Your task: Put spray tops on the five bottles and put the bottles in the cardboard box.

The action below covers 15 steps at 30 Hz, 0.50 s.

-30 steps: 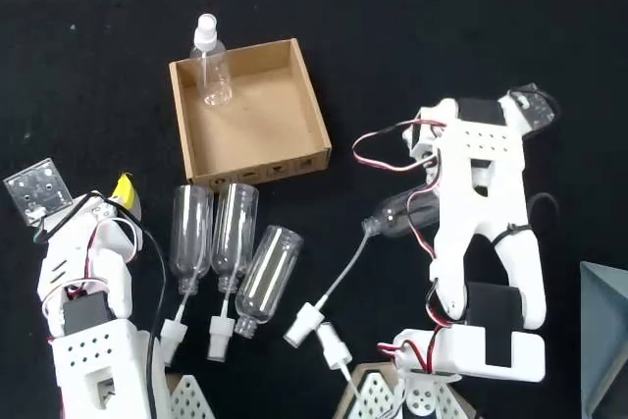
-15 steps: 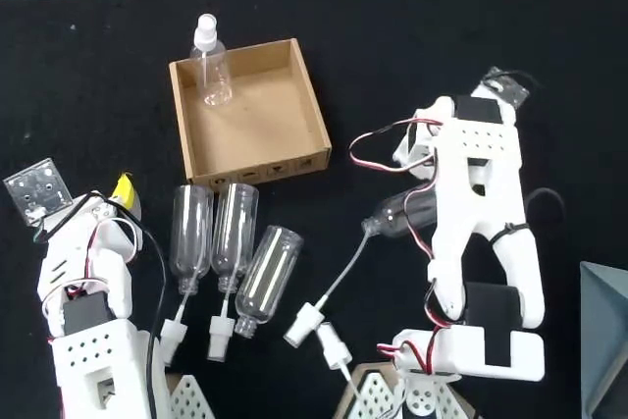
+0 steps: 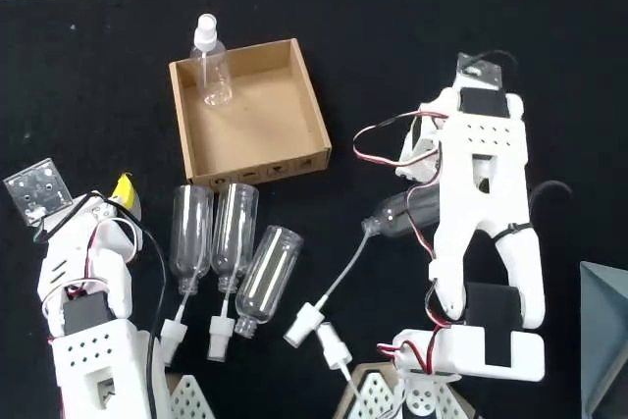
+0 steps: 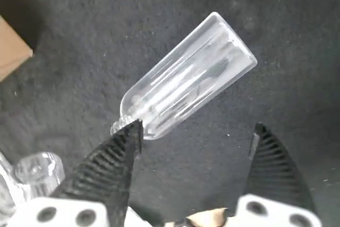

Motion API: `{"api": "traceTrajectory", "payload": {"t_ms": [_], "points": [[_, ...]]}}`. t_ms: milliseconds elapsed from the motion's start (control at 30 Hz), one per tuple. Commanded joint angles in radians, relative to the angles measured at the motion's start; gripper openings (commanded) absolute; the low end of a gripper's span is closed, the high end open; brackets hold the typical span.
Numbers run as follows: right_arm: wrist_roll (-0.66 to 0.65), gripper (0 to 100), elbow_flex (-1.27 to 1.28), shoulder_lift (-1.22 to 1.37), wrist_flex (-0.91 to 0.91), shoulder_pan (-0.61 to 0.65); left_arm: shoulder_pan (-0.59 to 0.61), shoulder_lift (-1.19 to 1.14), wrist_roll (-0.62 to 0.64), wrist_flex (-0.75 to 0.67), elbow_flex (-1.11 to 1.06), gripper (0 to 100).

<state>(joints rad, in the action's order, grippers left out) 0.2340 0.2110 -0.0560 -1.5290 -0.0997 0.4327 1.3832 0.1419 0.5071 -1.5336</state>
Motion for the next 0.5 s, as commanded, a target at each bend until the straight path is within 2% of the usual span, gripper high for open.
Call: {"api": "traceTrajectory", "payload": {"t_ms": [0,467], "points": [[-0.072,27.6,-0.065,-0.062,-0.028,0.028,-0.001,0.012,-0.009,-0.021,0.015,21],[-0.423,27.6,-0.064,-0.056,-0.028,0.026,-0.001,0.012,-0.009,-0.021,0.015,21]]}}
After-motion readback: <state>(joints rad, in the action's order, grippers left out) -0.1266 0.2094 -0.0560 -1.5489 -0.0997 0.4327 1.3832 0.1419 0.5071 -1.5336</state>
